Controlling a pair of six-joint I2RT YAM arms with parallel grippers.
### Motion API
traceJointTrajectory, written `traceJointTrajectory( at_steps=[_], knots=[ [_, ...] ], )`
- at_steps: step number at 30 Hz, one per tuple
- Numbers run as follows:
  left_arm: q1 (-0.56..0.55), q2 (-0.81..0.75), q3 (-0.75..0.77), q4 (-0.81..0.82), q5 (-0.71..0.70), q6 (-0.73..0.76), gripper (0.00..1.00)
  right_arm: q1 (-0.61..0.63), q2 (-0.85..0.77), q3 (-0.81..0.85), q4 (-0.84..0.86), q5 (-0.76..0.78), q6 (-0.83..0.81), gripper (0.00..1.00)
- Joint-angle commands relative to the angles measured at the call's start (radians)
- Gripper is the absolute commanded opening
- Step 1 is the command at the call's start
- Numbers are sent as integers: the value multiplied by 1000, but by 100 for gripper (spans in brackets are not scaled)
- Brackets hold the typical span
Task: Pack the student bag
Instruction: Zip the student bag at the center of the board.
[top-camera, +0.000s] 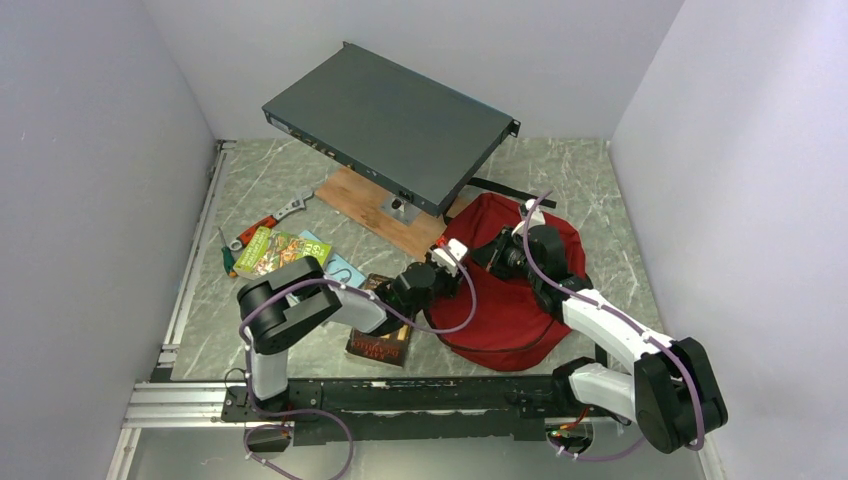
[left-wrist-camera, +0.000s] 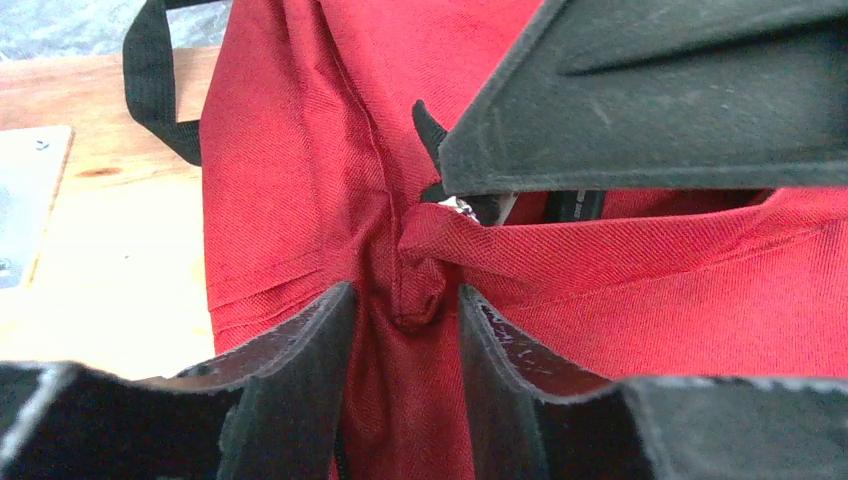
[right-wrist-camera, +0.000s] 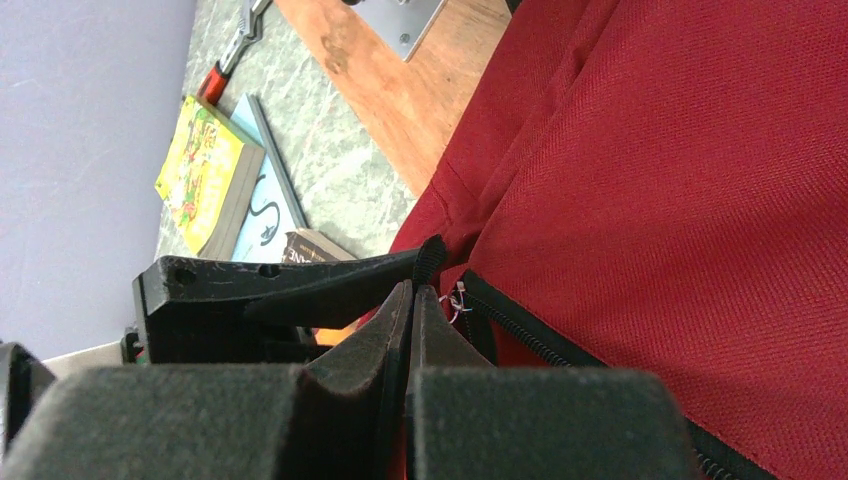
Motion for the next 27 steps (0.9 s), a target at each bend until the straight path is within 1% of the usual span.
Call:
traceJointTrajectory(
  at_steps=[1, 3, 5, 6, 10, 11, 13, 15, 16, 17, 19, 21, 22, 23, 26, 27],
  knots=[
    [14, 32, 52, 72, -9, -37, 41, 1, -27, 41, 23, -36, 23, 0],
    [21, 34, 57, 75, -20, -49, 24, 1, -27, 40, 22, -33, 26, 0],
    [28, 27, 66, 50, -44, -69, 3, 2, -30, 40, 16, -26, 25, 0],
    [30, 21, 65, 36, -81, -84, 0, 1, -31, 43, 9, -19, 24, 0],
    [35, -14, -13, 119, -159, -129, 0, 0, -45, 63, -81, 64, 25, 0],
    [34, -24, -28, 119, -186, -143, 0, -3, -59, 70, -133, 122, 34, 0],
    [36, -34, -57, 127, -227, -174, 0, -37, -100, 73, -260, 297, 100, 0],
    [38, -36, -87, 146, -252, -215, 0, -97, -153, 37, -345, 411, 185, 0],
    [39, -37, -101, 155, -264, -229, 0, -130, -205, 12, -371, 436, 221, 0],
    [41, -37, -112, 164, -267, -239, 0, -160, -236, -17, -393, 460, 259, 0],
    [46, -43, -129, 181, -269, -245, 0, -217, -355, -70, -434, 508, 304, 0],
    [52, -46, -138, 189, -255, -241, 0, -267, -446, -104, -490, 559, 324, 0],
    [55, -46, -141, 191, -251, -239, 0, -293, -479, -111, -502, 569, 303, 0],
    [56, -47, -143, 196, -248, -238, 0, -304, -498, -107, -541, 592, 300, 0],
    [61, -54, -155, 207, -232, -247, 0, -331, -505, -76, -685, 726, 333, 0],
    [63, -57, -155, 208, -222, -250, 0, -352, -502, -76, -688, 751, 323, 0]
  ],
)
